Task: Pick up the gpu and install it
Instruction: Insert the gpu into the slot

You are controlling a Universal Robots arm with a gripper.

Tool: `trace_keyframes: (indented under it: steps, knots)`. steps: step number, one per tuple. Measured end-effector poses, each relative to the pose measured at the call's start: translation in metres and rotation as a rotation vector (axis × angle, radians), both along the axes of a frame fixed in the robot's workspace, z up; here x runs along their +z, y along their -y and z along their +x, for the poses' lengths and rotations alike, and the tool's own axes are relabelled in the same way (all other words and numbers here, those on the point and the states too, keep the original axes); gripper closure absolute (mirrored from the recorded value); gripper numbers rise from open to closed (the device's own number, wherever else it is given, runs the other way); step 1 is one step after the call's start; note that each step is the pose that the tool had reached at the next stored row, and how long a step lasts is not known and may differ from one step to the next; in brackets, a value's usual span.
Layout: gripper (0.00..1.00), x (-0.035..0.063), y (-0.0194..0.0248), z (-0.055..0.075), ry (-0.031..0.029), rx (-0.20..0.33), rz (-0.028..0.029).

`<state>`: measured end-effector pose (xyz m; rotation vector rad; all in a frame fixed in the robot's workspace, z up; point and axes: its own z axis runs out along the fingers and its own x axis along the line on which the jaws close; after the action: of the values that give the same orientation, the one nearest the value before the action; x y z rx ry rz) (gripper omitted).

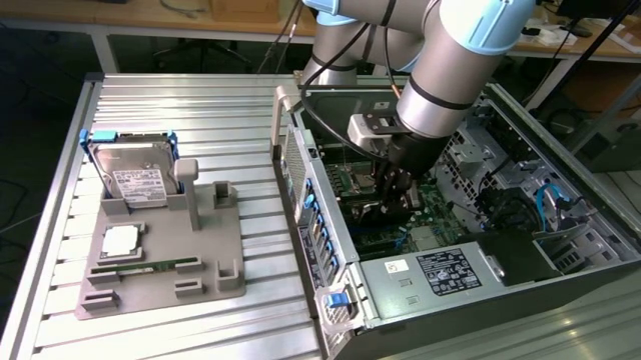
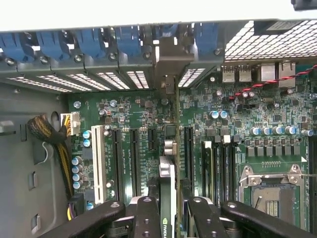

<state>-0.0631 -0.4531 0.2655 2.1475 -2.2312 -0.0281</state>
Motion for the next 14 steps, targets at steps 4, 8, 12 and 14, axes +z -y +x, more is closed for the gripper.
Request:
trace_keyframes:
  steps: [4,8,12,14]
  knots:
    - [0.73,0.0001,0.0000,-0.0001,-0.0002,0.000,-0.0002]
    - [0.73,-0.0017,0.0001,-0.0002,-0.0003,0.000,-0.0002]
    - [0.73,-0.0047,0.0000,-0.0004,-0.0006,0.000,-0.0004]
    - [0.73,-0.0053,0.0001,-0.0004,-0.0004,0.000,-0.0003]
